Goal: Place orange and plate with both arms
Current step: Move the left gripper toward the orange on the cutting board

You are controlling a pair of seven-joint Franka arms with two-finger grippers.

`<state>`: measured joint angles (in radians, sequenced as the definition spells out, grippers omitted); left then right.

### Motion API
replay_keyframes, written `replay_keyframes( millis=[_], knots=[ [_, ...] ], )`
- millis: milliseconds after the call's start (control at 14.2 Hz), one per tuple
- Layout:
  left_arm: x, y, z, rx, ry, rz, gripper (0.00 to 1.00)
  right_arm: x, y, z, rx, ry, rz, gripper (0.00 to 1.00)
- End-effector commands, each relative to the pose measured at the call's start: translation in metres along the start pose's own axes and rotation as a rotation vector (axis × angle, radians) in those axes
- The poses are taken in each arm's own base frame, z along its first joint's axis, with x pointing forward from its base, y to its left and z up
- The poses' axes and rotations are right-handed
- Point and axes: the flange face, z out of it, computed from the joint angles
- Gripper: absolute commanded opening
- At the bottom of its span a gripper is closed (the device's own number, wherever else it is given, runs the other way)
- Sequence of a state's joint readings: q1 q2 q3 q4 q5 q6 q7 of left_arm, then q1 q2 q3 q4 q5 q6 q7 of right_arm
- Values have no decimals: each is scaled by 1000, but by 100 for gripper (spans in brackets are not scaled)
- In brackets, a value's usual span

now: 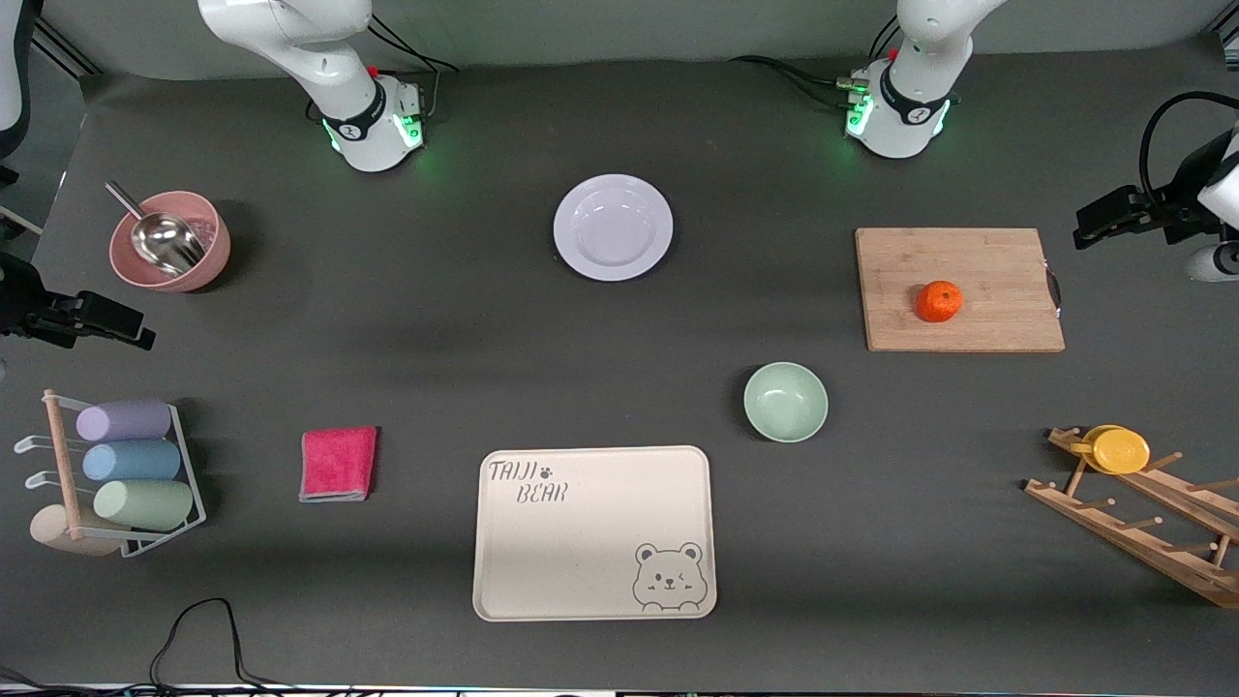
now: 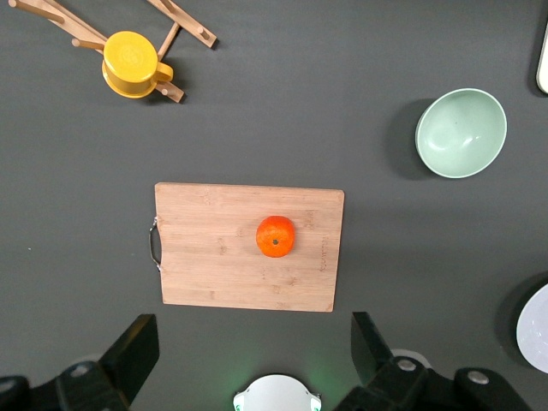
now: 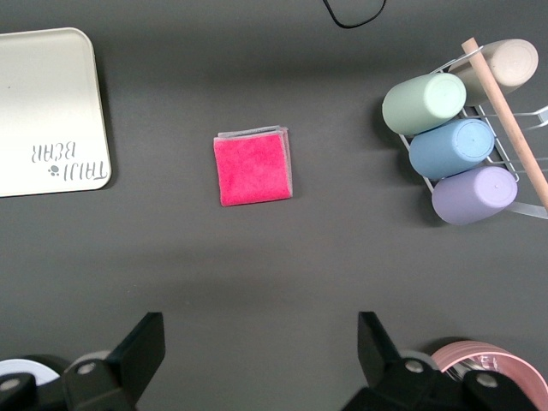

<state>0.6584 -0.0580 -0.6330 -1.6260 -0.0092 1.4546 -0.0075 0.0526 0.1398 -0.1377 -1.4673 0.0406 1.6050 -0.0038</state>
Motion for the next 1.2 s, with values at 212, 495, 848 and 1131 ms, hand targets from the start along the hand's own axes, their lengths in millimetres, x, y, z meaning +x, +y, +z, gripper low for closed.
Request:
replay_keyframes(
  millis=[212,495,848,1131],
  knots=[
    [4,0,-1,0,14,-5,100,-10,2,0,-23,-11,-22,100],
    [1,2,15,2,-33,-1,100,-10,2,2,-23,-18,-15,100],
    [9,-1,143,30,37,-20,100,-10,1,2,-22,-23,-14,100],
    [-20,-4,248,47,75,-37,100,-10,-4,0,-17,-18,-20,100]
  ],
)
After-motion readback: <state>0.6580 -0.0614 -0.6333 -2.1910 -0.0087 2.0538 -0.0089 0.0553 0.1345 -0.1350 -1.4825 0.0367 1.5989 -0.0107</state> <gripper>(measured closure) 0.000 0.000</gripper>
